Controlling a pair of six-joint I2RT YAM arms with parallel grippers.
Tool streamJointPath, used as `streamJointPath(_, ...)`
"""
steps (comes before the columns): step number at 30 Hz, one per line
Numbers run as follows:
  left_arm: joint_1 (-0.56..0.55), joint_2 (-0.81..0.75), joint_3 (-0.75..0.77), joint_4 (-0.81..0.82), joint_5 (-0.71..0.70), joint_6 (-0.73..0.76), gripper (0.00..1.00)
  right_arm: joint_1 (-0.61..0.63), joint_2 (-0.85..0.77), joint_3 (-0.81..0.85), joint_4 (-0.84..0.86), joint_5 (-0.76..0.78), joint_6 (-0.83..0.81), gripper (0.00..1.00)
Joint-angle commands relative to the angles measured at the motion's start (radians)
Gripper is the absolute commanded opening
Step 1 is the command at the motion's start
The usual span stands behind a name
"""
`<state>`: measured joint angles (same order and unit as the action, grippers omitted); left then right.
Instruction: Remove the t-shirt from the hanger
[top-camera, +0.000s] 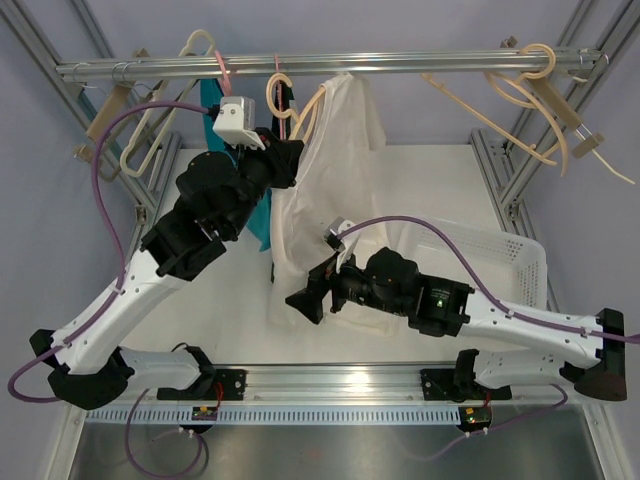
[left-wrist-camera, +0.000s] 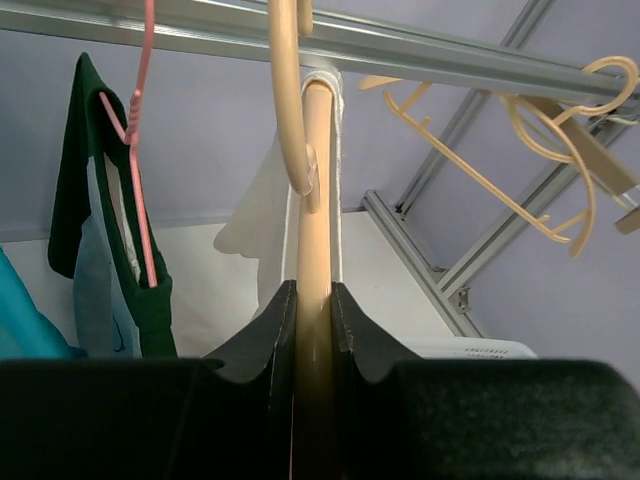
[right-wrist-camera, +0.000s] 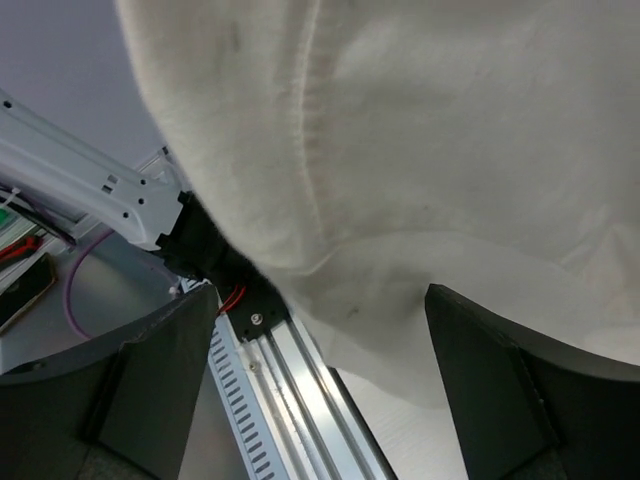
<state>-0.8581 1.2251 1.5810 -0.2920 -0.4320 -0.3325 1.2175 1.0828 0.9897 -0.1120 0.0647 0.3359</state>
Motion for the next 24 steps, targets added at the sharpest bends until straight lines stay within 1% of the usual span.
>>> streamJointPath(1,-0.006,-0.082,-0.002,0.169,0.018,-0.089,0.0,0.048,0.045,0.052,0.077,0.144,-0.018,0.9)
streamJointPath(4,-0.006,-0.102,-0.007,0.169,0.032,-0.106,0.0,0.108,0.083,0.076,0.081,0.207,-0.024,0.79)
streamJointPath(5,-0.006,-0.116,-0.007,0.169,0.033,-0.109,0.0,0.125,0.098,0.082,0.08,0.222,-0.026,0.53)
streamJointPath(6,-0.006,-0.124,-0.007,0.171,0.035,-0.111,0.0,0.14,0.104,0.096,0.08,0.237,-0.028,0.4)
streamJointPath(7,-0.006,-0.13,-0.009,0.169,0.038,-0.112,0.0,0.178,0.109,0.098,0.087,0.271,-0.031,0.31)
streamJointPath(8,-0.006,-0.144,-0.013,0.177,0.038,-0.109,0.0,0.2,0.117,0.099,0.092,0.283,-0.032,0.16)
streamJointPath(9,-0.006,-0.151,-0.024,0.192,0.038,-0.105,0.0,0.218,0.12,0.102,0.094,0.293,-0.026,0.12)
streamJointPath(11,-0.006,-0.174,-0.076,0.27,0.042,-0.082,0.0,0.281,0.134,0.104,0.094,0.325,-0.017,0.07)
streamJointPath(13,-0.006,-0.193,-0.096,0.31,0.033,-0.065,0.0,0.329,0.149,0.104,0.084,0.377,-0.005,0.0)
streamJointPath(14,-0.006,-0.196,-0.102,0.348,0.033,-0.06,0.0,0.374,0.169,0.099,0.083,0.395,0.002,0.0)
streamJointPath(16,-0.006,-0.199,-0.113,0.379,0.036,-0.06,0.0,0.402,0.204,0.096,0.059,0.403,0.041,0.0)
streamJointPath(17,-0.006,-0.199,-0.115,0.408,0.039,-0.063,0.0,0.422,0.248,0.099,0.045,0.408,0.06,0.0)
streamJointPath(20,-0.006,-0.194,-0.105,0.448,0.065,-0.089,0.0,0.45,0.339,0.115,0.003,0.415,0.136,0.0)
streamJointPath(24,-0.006,-0.197,-0.082,0.471,0.081,-0.118,0.0,0.458,0.397,0.118,-0.026,0.443,0.164,0.0)
